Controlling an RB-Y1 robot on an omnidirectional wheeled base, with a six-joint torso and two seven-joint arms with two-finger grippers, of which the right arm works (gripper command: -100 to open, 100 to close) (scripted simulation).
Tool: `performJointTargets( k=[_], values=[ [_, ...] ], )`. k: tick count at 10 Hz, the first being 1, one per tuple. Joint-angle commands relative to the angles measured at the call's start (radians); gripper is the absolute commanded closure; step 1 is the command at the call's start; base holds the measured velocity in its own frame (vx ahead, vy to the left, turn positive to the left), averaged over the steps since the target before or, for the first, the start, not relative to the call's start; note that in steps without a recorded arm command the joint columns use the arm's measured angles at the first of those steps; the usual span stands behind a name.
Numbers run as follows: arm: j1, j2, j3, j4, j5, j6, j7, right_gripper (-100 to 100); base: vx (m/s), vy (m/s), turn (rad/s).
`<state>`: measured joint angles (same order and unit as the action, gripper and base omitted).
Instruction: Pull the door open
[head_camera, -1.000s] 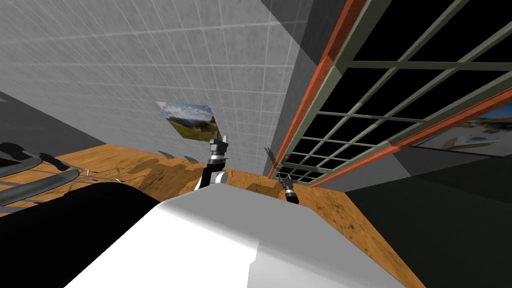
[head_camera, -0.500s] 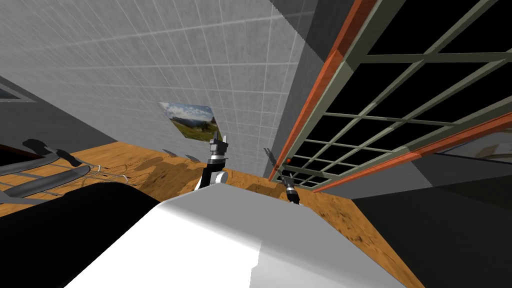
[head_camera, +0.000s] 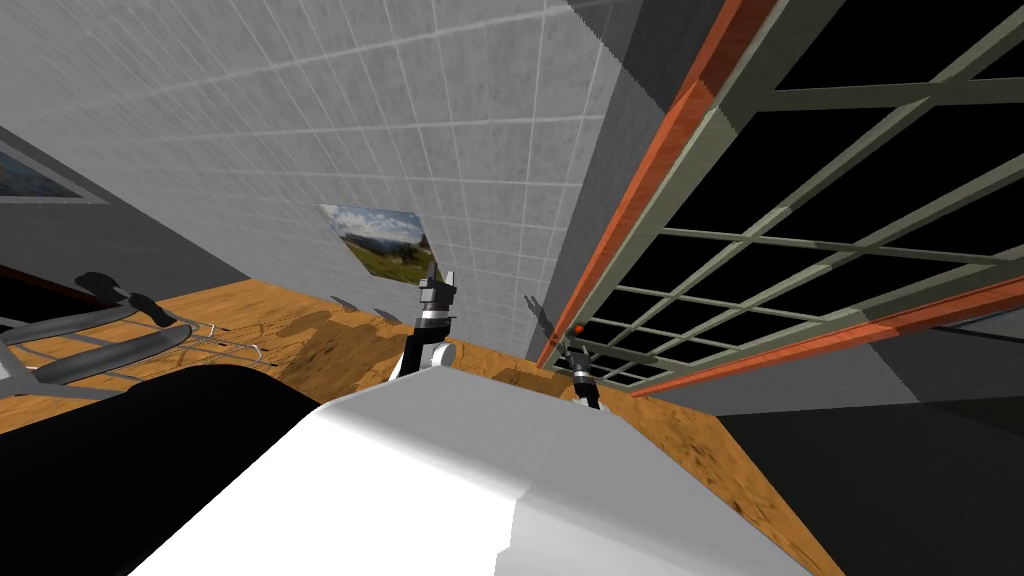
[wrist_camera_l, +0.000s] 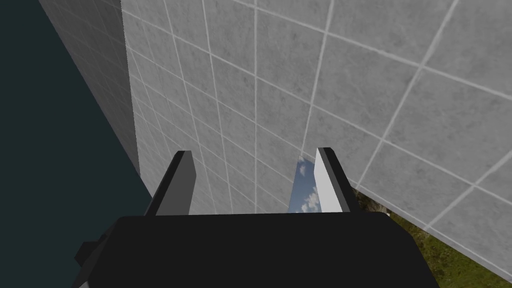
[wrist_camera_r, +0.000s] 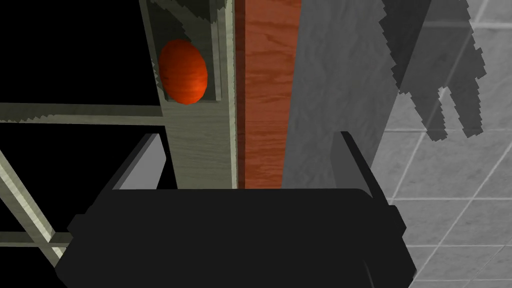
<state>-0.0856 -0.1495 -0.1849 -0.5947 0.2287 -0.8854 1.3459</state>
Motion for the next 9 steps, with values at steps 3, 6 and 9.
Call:
performJointTargets(
  k=[3,6,9],
  values=[
    [-0.049,-0.001,-0.016,0.059,-0.048,-0.002,0.026,-100,0.08,-0.057,0.052],
    [-0.092,0.006,-0.028,0.105,-0.089,-0.002,0.049,-100,0.104,-0.102,0.064],
    [-0.138,0.02,-0.036,0.15,-0.128,-0.003,0.072,-100,0.077,-0.084,0.04]
  ],
)
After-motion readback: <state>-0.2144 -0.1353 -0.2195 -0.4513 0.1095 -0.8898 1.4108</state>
